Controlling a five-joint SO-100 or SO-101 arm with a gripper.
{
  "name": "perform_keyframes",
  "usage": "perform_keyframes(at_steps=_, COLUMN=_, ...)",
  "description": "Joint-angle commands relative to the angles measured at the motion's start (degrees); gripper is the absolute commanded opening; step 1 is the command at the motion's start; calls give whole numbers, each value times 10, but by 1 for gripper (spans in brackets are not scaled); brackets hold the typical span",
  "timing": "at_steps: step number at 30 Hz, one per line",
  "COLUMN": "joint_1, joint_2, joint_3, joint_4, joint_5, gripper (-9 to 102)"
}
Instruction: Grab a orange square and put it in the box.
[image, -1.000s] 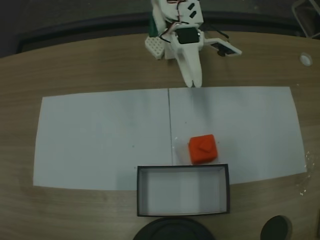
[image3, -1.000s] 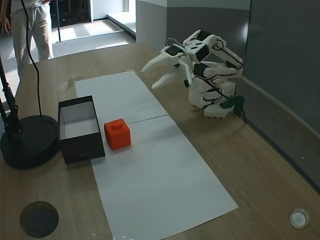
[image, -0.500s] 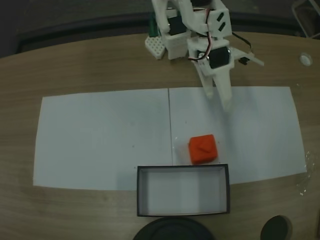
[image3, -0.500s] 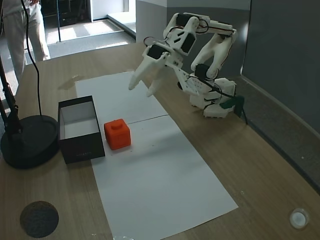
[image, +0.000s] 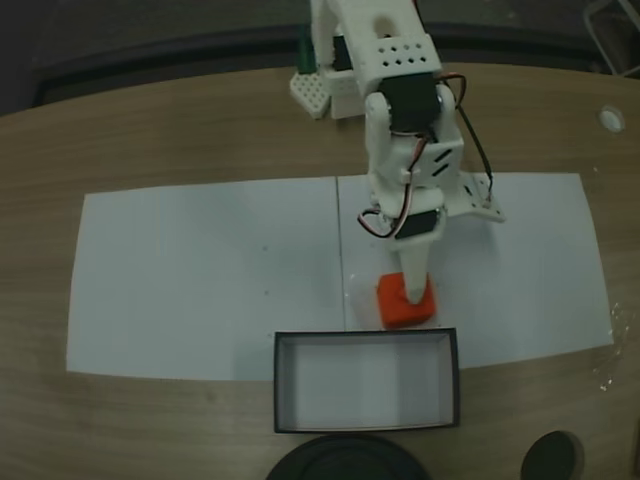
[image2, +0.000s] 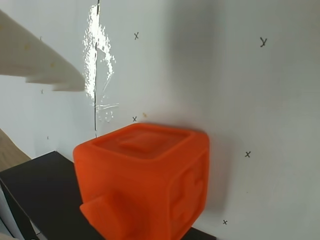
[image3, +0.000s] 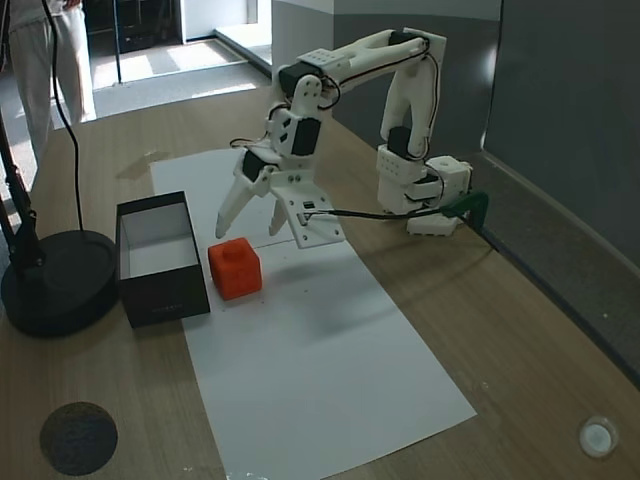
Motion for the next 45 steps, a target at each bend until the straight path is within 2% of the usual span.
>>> perform_keyframes(at_steps=1, joint_1=-9, joint_2=5, joint_3=-33, joint_4=-15, joint_5=6, gripper=32)
perform_keyframes(at_steps=22, joint_1=-15, joint_2=-54, joint_3=-38, joint_4=-72, joint_5=8, gripper=32)
perform_keyframes(at_steps=34, joint_1=-15, joint_2=-55, joint_3=-44, joint_4=-72, joint_5=5, gripper=32)
perform_keyframes(at_steps=36, joint_1=-15, joint_2=-55, joint_3=-42, joint_4=-72, joint_5=5, gripper=27)
perform_keyframes(at_steps=42, joint_1=-15, joint_2=-55, joint_3=-41, joint_4=-72, joint_5=5, gripper=4)
perform_keyframes(at_steps=45, joint_1=-15, joint_2=-55, joint_3=-42, joint_4=-72, joint_5=5, gripper=1)
